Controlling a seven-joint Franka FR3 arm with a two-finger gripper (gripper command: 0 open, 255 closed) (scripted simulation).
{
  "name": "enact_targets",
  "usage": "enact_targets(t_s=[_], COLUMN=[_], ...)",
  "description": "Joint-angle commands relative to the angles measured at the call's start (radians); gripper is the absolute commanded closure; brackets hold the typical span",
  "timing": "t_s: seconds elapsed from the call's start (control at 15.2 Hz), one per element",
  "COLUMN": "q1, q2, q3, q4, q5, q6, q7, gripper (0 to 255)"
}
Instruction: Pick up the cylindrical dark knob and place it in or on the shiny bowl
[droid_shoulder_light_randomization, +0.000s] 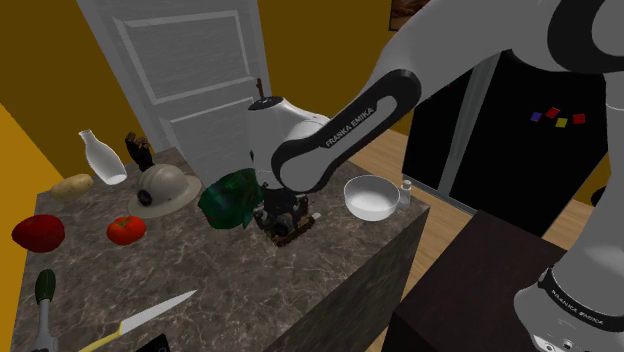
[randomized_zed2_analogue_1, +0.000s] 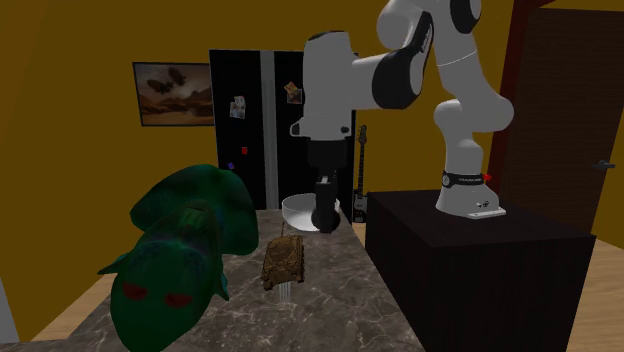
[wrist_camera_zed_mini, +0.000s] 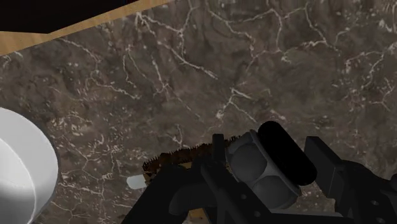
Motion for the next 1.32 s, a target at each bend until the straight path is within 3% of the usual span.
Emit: enact_targets(t_s=[0.0,0.59,1.25], q1=[-0.020,-0.192,-0.361], q2=[-0.025,-0.178,-0.280], q3=[0.001,-0.020,-0.084], q4=[-0.029,-0.255,-0.392], q5=[0.010,0.081,0.144], q6=[0.004,0.084,0.123], q7=[-0.021,-0.236,-0.505], gripper=[255,255,255])
